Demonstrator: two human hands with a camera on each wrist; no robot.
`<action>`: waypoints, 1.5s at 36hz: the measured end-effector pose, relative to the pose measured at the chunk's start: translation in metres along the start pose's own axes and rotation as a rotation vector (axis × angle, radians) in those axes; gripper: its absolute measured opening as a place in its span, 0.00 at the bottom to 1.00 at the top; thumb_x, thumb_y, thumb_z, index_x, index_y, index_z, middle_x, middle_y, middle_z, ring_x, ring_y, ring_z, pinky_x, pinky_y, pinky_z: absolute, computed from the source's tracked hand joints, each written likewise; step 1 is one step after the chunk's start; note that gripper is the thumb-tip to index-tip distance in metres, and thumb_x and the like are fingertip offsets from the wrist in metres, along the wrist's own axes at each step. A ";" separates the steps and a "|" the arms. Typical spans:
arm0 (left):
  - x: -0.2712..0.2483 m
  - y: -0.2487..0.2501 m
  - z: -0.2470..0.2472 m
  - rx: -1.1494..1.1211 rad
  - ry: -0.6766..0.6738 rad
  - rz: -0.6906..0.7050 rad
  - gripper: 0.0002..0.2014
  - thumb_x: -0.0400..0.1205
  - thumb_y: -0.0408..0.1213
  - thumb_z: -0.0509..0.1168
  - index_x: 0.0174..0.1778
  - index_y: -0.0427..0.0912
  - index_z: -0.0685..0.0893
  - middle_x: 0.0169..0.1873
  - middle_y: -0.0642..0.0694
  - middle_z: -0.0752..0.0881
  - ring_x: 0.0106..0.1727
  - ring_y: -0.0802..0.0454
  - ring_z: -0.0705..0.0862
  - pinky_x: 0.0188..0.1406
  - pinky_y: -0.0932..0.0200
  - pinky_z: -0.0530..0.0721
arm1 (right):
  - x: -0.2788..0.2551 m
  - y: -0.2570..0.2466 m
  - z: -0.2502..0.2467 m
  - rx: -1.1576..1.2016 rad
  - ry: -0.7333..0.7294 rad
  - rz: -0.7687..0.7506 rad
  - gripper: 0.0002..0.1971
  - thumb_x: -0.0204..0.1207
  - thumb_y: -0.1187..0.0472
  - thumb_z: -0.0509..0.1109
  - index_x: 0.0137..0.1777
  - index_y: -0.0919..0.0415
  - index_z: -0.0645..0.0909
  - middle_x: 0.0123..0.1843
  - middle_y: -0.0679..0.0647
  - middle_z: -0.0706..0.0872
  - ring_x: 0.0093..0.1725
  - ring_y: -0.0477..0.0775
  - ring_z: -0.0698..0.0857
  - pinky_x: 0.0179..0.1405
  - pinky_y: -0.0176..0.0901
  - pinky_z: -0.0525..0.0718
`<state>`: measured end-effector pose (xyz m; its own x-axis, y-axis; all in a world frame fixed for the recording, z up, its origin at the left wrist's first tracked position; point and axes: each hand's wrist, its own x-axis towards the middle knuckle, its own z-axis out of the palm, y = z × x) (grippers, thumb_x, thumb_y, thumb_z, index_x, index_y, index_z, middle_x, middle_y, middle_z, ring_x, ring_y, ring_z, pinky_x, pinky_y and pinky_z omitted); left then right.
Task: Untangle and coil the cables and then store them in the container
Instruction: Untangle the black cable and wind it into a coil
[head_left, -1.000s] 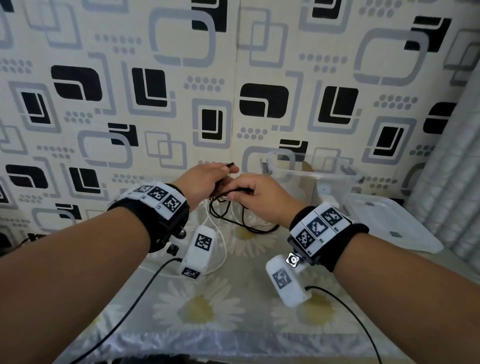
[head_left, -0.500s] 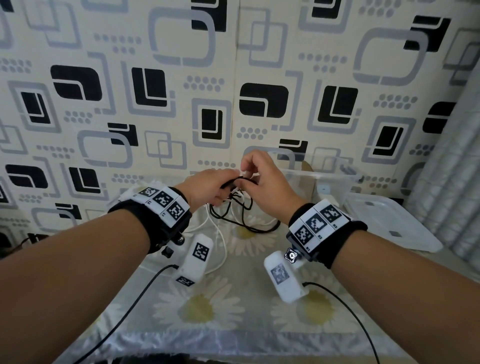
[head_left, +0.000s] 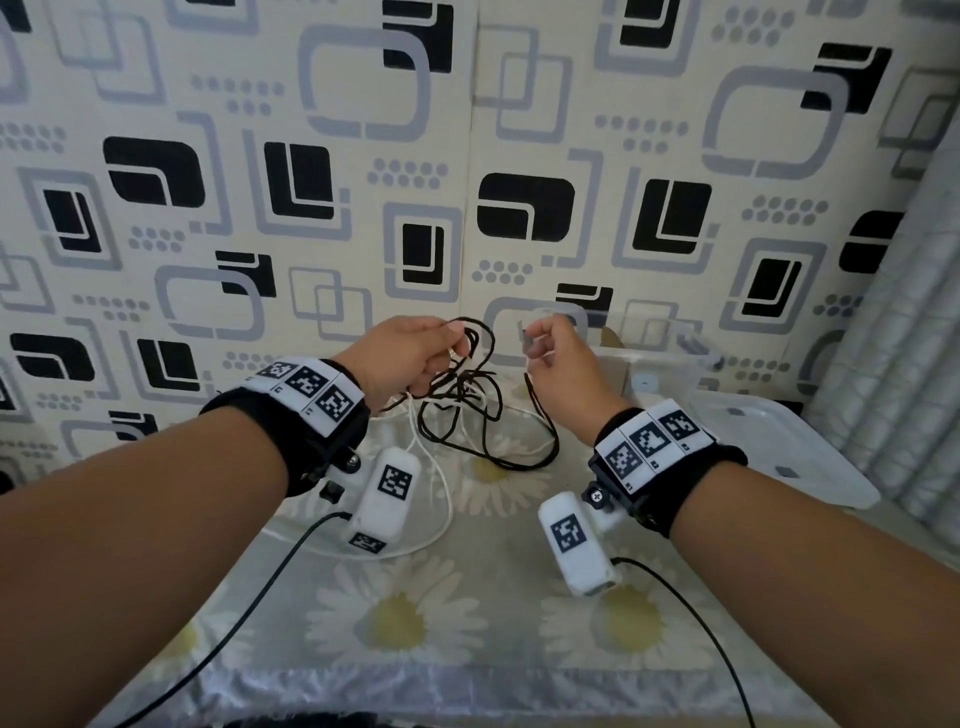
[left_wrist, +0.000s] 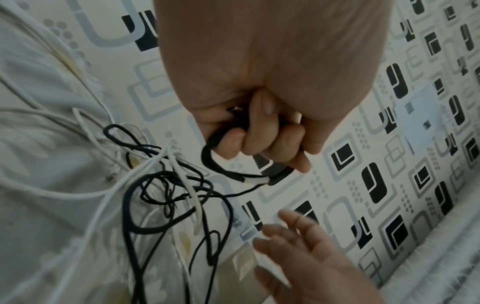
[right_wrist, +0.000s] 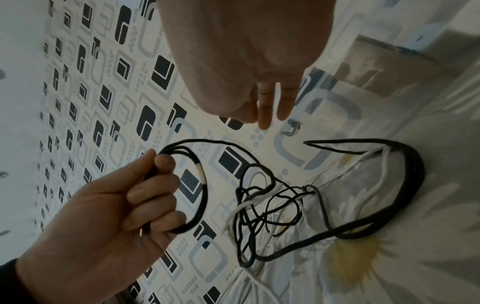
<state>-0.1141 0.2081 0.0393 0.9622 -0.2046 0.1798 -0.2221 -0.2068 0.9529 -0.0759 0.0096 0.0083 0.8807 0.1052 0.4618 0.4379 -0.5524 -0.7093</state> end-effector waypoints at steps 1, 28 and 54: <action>0.001 0.003 0.000 -0.026 0.016 0.006 0.16 0.89 0.42 0.56 0.41 0.39 0.81 0.19 0.55 0.64 0.22 0.57 0.58 0.22 0.65 0.58 | 0.000 0.002 0.000 -0.018 -0.021 0.038 0.12 0.82 0.69 0.60 0.63 0.58 0.72 0.49 0.48 0.77 0.48 0.48 0.79 0.42 0.32 0.76; 0.025 0.086 -0.033 -0.192 0.078 0.269 0.21 0.91 0.45 0.48 0.46 0.42 0.85 0.22 0.53 0.61 0.20 0.58 0.58 0.29 0.61 0.59 | -0.005 -0.035 0.081 -0.418 -0.686 -0.203 0.23 0.87 0.69 0.51 0.81 0.58 0.64 0.54 0.59 0.78 0.48 0.52 0.73 0.47 0.37 0.66; 0.100 0.163 -0.114 -0.379 0.172 0.455 0.21 0.90 0.47 0.49 0.46 0.46 0.87 0.24 0.53 0.60 0.24 0.55 0.55 0.31 0.63 0.65 | 0.093 -0.027 0.113 -0.591 -0.677 -0.070 0.16 0.83 0.65 0.59 0.70 0.65 0.76 0.67 0.64 0.79 0.66 0.66 0.79 0.63 0.54 0.78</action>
<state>-0.0361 0.2629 0.2405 0.8025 -0.0283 0.5959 -0.5756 0.2258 0.7859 0.0143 0.1276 0.0101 0.8549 0.5162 -0.0512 0.4953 -0.8416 -0.2157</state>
